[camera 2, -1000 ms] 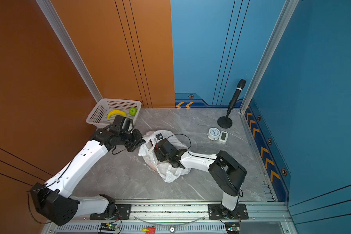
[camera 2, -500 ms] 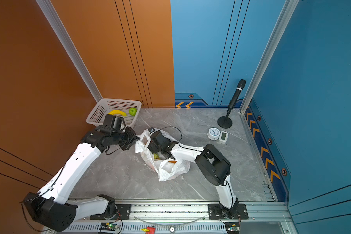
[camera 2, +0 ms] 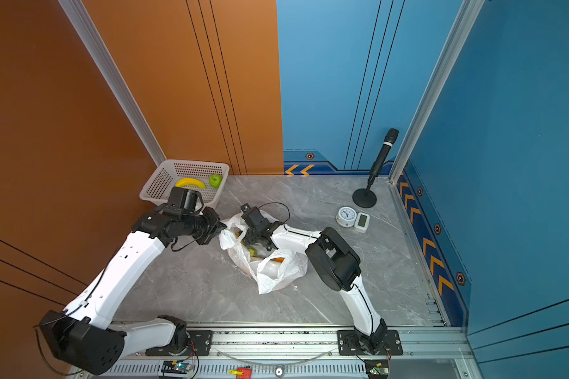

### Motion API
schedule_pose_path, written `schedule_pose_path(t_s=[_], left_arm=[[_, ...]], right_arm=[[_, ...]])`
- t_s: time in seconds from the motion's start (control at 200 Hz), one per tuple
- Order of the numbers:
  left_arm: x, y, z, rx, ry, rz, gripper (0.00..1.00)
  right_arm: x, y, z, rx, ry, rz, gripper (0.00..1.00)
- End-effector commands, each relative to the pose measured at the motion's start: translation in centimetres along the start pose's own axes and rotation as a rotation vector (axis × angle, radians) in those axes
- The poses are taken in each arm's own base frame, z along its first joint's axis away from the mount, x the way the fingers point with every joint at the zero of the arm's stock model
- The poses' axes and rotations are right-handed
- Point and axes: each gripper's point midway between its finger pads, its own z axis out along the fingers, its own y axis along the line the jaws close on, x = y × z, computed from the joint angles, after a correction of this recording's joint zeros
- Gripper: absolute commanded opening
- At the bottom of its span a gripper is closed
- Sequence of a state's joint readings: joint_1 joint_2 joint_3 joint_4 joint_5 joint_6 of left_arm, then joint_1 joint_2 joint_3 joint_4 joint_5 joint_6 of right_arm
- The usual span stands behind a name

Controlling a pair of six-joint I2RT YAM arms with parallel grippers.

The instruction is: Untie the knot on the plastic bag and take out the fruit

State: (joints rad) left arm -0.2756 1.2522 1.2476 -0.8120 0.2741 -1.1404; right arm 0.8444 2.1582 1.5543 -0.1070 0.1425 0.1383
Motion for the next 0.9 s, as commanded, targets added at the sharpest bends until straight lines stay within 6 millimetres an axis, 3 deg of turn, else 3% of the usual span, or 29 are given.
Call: schedule_pose_path(t_s=[0.0,0.2,0.23,0.365,0.891], left_arm=[[0.0,0.5,0.7,-0.019,0.026,0.018,0.04],[-0.7,1.0,1.6,-0.053,0.01,0.036,0.04],[-0.8,1.1,1.7,-0.058,0.007,0.04,0.04],[-1.3,1.5,2.2,-0.078,0.0,0.047,0.04],[-2.0,1.8,3.3,-0.111,0.007,0.064,0.04]], right_arm=[[3.1,-0.2,-0.1,-0.032,0.133,0.008,0.77],[2.5,0.0,-2.2,-0.078,0.109,0.007,0.6],[1.5,0.1,-3.4,-0.088,0.082,0.013,0.57],[1.5,0.0,-5.2,-0.11,0.06,0.029,0.49],[1.7,0.8,-12.3,-0.206,-0.006,0.095,0.47]])
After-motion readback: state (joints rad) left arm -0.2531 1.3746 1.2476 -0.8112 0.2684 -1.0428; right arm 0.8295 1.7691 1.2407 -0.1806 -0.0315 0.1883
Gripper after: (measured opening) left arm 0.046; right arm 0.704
